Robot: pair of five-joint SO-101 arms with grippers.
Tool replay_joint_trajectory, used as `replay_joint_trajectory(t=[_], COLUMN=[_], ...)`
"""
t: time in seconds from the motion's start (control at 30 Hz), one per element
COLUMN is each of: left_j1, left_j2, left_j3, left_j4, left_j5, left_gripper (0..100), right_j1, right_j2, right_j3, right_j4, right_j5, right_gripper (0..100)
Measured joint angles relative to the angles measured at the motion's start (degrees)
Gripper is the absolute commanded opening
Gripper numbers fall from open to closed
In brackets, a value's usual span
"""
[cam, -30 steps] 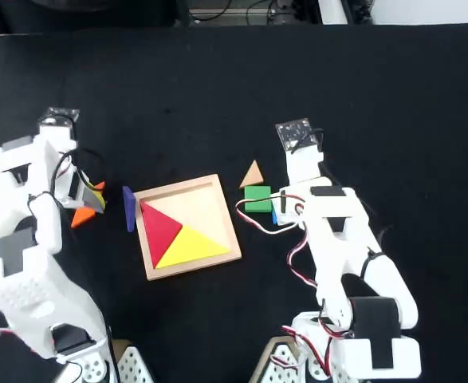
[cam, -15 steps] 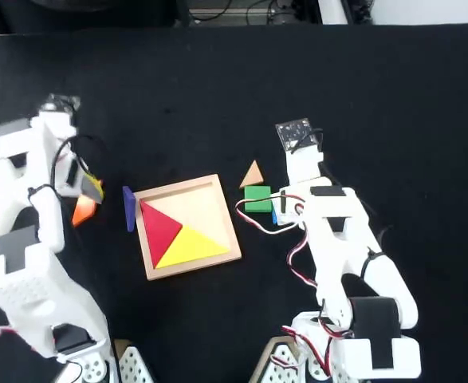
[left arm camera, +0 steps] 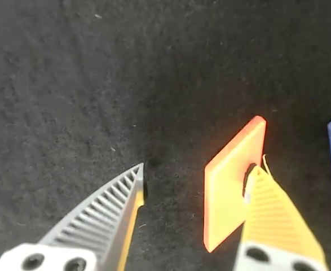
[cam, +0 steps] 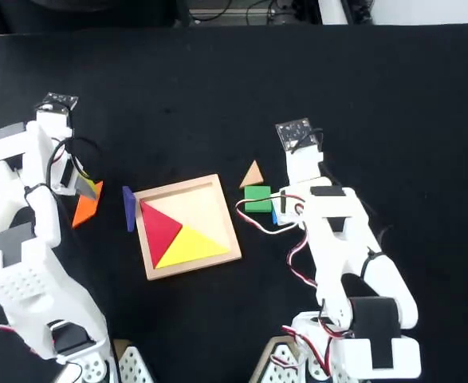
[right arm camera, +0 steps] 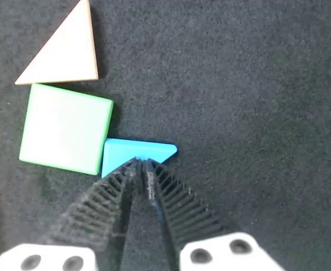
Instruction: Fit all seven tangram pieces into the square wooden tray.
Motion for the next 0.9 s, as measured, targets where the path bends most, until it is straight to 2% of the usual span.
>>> replay_joint_trajectory(t=[0.33, 0.5, 0.6, 0.9], left_j1=[0.0, 2.29, 2.29, 3.87], left_j2=[0.88, 1.76, 1.76, 1.76], left_j3=[-0.26, 1.85, 2.46, 1.49], left_j4=[0.0, -0.53, -0.62, 1.93], left_j5=[-0.44, -0.53, -0.44, -0.44], left_gripper=[28, 28, 25, 24], right_j1=[0.0, 0.0, 0.0, 0.0], right_j2=[0.0, 0.0, 0.0, 0.0], right_j3=[0.0, 0.0, -0.09, -0.09], right_j4=[0.0, 0.0, 0.0, 0.0], right_j5=[0.0, 0.0, 0.0, 0.0], right_gripper=[1.2, 1.2, 1.2, 1.2])
